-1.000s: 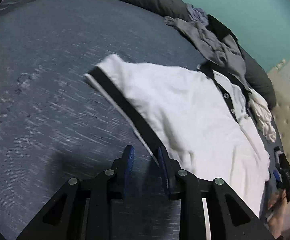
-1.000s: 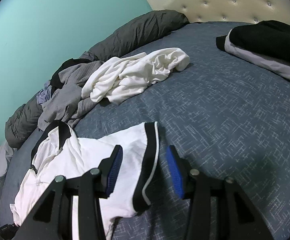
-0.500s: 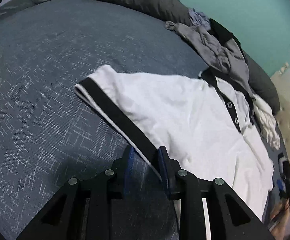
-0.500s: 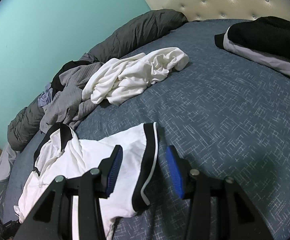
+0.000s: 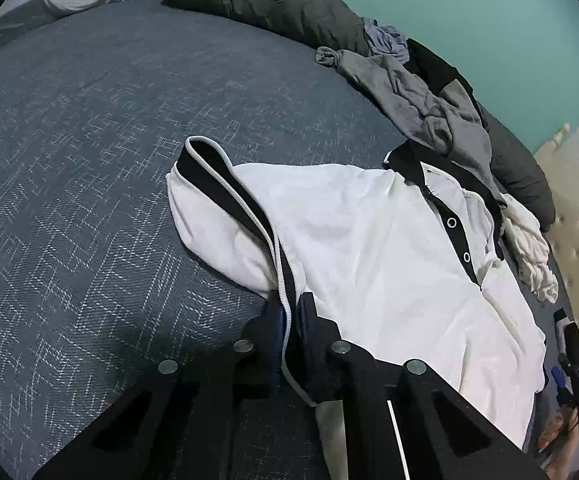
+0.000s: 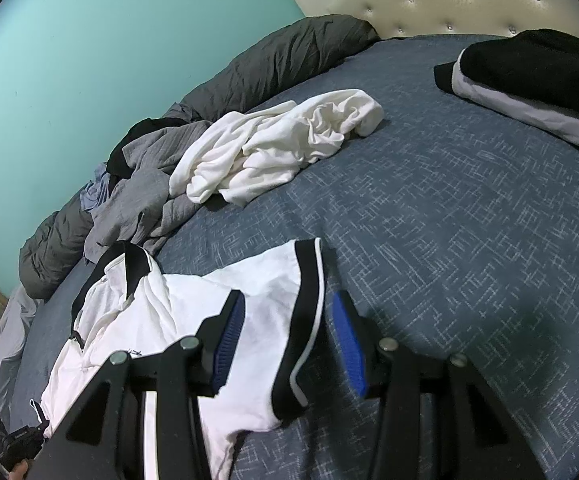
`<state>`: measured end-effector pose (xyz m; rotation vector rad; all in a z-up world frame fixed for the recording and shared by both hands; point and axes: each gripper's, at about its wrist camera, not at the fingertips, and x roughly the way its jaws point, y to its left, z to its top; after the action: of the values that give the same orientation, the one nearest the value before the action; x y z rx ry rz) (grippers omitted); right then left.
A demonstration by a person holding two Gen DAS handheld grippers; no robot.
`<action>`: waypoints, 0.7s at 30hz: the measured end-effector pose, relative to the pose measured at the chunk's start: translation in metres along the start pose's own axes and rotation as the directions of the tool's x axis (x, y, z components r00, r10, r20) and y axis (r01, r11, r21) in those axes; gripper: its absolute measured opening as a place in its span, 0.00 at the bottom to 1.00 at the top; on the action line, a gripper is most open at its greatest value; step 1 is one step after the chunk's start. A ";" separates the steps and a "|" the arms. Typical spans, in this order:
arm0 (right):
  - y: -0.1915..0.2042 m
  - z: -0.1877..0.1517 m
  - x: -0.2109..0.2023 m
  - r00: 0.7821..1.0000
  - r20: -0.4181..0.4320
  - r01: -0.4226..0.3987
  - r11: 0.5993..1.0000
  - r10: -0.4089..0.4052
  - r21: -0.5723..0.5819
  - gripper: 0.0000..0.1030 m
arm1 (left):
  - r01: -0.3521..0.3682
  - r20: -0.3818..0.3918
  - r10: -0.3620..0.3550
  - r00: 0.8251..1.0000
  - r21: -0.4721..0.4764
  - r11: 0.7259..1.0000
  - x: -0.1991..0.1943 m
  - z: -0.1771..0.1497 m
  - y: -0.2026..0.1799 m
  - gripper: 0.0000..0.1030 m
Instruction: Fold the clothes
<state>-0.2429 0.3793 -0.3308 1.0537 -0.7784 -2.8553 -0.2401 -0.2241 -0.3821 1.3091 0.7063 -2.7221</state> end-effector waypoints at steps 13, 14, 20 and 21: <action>0.007 0.001 -0.005 1.000 0.003 -0.031 1.000 0.031 0.002 0.45 | -0.001 -0.001 0.001 1.000 0.041 0.999 -0.056 -0.010 0.005 0.06; 0.006 0.002 -0.006 0.999 0.007 -0.032 0.999 0.032 0.004 0.45 | -0.002 -0.010 0.002 1.000 0.040 0.999 -0.061 -0.013 0.007 0.06; 0.004 0.004 -0.008 0.999 0.007 -0.050 0.998 0.049 0.029 0.45 | 0.021 -0.089 -0.025 0.996 -0.054 0.998 -0.061 -0.026 0.035 0.05; 0.004 0.004 -0.008 0.999 0.005 -0.054 0.998 0.054 0.032 0.45 | 0.031 -0.097 -0.039 0.995 -0.081 0.996 -0.061 -0.027 0.041 0.05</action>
<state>-0.2395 0.3792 -0.3214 1.0142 -0.8429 -2.8103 -0.1718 -0.2592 -0.3671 1.4347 0.8436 -2.6414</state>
